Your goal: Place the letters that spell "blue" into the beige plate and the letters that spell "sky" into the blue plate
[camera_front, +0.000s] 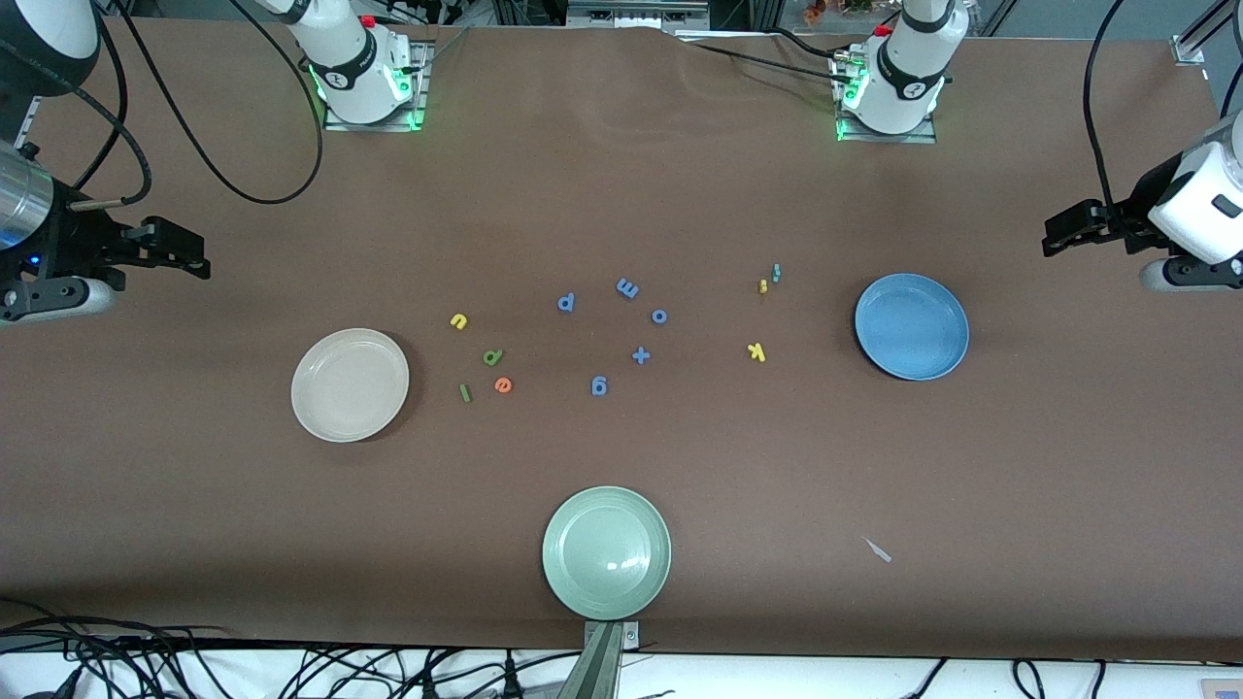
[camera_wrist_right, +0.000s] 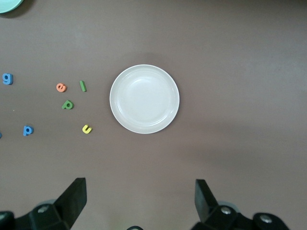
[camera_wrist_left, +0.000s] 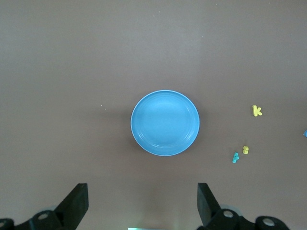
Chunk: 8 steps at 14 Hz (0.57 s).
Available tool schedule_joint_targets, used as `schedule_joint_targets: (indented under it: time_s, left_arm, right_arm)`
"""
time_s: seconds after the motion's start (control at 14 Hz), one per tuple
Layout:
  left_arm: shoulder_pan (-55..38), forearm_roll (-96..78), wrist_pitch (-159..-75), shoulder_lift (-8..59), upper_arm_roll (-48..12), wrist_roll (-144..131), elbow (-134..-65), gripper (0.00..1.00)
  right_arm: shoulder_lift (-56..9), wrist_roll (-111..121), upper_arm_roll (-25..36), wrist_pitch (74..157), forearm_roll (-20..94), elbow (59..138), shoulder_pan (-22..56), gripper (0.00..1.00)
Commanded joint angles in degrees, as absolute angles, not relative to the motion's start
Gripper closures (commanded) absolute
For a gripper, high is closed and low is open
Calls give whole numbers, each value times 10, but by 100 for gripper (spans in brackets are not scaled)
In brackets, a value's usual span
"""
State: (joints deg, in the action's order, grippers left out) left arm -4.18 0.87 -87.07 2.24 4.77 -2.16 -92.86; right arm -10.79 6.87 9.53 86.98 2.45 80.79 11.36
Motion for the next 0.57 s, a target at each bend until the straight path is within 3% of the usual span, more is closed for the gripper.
schedule_joint_targets:
  time_s: [0.0, 0.5]
  left_arm:
    - [-35, 15, -862, 27, 43, -15, -913, 0]
    - [-37, 11, -862, 27, 42, -22, -910, 0]
  right_arm:
    - [-100, 74, 94, 860, 35, 811, 110, 0]
    - [-99, 73, 95, 853, 32, 817, 110, 0]
